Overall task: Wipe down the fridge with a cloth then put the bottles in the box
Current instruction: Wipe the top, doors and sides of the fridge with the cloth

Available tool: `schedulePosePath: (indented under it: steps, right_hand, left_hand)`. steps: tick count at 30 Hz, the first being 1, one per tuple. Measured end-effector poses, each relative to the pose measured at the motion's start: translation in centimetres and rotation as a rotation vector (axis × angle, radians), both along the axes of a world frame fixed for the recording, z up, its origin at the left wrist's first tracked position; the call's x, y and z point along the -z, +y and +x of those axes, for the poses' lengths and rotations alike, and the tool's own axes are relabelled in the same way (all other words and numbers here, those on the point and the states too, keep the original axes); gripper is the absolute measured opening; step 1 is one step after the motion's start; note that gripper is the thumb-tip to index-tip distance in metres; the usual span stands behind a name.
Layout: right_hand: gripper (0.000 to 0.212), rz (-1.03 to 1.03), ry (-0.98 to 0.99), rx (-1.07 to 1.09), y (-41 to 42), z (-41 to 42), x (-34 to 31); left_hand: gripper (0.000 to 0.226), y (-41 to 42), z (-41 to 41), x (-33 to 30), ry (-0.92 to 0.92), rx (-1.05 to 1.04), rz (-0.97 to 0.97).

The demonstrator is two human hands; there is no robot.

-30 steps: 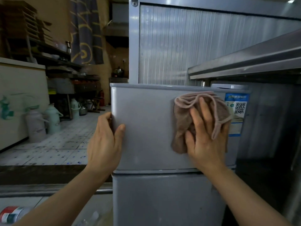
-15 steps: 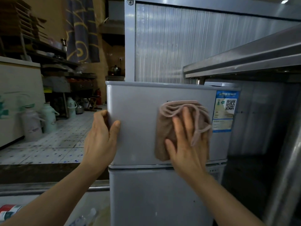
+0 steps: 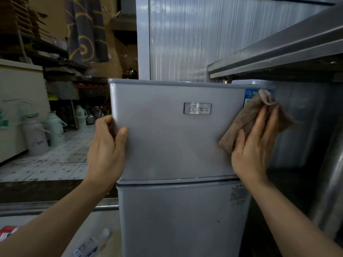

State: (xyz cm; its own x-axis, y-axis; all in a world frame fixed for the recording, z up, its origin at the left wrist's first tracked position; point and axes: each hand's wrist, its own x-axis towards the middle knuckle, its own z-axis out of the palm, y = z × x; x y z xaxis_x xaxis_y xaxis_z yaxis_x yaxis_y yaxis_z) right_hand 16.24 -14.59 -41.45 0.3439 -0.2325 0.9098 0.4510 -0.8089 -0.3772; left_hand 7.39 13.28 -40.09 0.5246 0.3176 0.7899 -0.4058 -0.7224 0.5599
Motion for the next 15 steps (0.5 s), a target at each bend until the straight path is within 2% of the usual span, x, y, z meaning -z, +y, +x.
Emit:
schedulePosePath:
  steps: [3,6,11,15]
  right_hand:
    - [0.066,0.091,0.049,-0.031,0.4,-1.0,3.9]
    - [0.067,0.047,0.134,-0.047,0.1,-1.7,6.7]
    - [0.073,-0.125,0.258,0.086,-0.8,-1.8,5.8]
    - [0.075,-0.151,0.222,0.142,2.5,-3.0,4.9]
  left_hand:
    - [0.036,0.1,0.0,0.1,0.004,0.003,-0.020]
    - [0.034,0.0,-0.1,0.0,0.001,-0.003,-0.009]
    - [0.019,0.8,-1.3,1.3,0.106,0.050,0.032]
    - [0.017,1.5,-2.4,5.0,0.231,0.043,0.095]
